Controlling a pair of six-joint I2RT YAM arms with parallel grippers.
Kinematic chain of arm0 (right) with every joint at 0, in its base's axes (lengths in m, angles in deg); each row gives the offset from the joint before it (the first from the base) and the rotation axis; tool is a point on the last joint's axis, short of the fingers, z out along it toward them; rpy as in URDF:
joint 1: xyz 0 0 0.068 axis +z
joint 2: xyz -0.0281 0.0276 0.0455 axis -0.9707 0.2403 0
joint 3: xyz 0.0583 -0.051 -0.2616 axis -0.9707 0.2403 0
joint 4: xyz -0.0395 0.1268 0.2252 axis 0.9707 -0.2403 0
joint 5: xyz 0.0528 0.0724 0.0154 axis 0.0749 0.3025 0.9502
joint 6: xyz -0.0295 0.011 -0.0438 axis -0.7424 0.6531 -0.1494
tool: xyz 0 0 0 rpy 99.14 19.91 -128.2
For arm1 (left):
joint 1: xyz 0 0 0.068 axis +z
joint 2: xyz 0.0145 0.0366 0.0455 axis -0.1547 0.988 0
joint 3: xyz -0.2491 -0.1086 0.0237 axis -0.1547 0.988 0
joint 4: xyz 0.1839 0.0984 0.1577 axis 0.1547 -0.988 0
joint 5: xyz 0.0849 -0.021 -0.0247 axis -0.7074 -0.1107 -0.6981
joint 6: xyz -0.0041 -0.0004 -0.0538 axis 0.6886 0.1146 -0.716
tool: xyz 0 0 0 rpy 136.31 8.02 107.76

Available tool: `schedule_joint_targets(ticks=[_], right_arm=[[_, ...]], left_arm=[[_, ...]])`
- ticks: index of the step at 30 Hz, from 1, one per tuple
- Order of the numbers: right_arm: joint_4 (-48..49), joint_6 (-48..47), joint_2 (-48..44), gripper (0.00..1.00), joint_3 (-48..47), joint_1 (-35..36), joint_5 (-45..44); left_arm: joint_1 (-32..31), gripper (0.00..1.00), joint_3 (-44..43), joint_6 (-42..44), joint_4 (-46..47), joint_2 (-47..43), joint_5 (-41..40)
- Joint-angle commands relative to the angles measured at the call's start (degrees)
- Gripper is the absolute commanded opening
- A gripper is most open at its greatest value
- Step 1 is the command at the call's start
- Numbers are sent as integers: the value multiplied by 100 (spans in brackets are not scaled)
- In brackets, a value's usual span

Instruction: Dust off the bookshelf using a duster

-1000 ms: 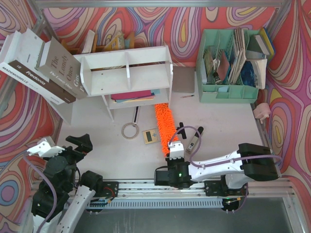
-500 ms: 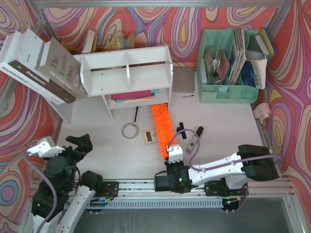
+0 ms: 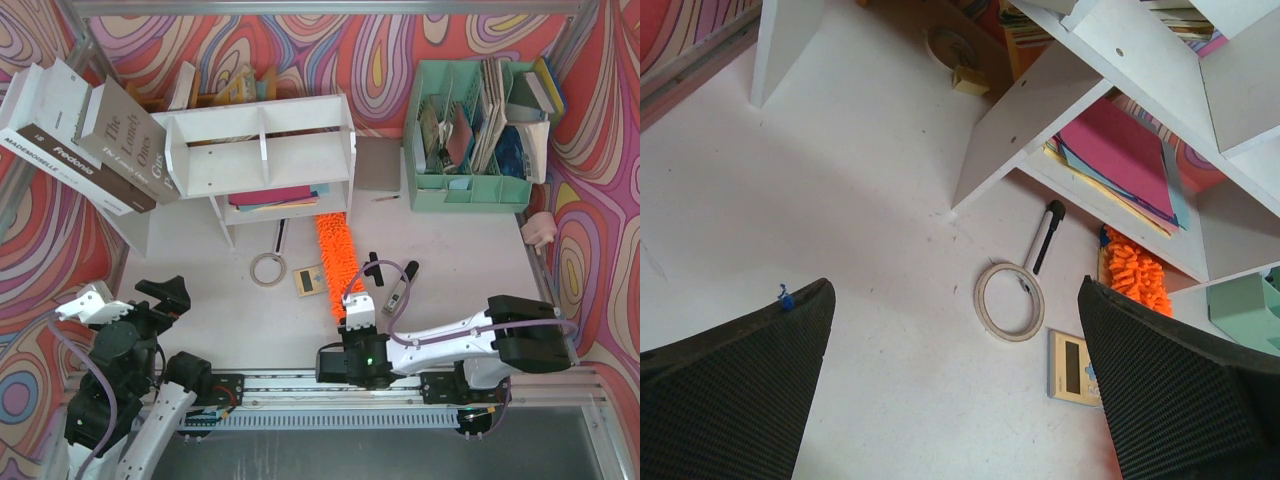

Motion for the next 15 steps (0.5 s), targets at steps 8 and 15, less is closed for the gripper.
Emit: schedule_joint_targets(ticks=[8,15], right_arm=[[-806,972,-195,0,-121,268,-864],[-4464,4813,1070,0,-1193,1069,-1393]], left_arm=[[-26,99,67,9,107,-63,-3],[-29,98,61,31,122,-2,17]])
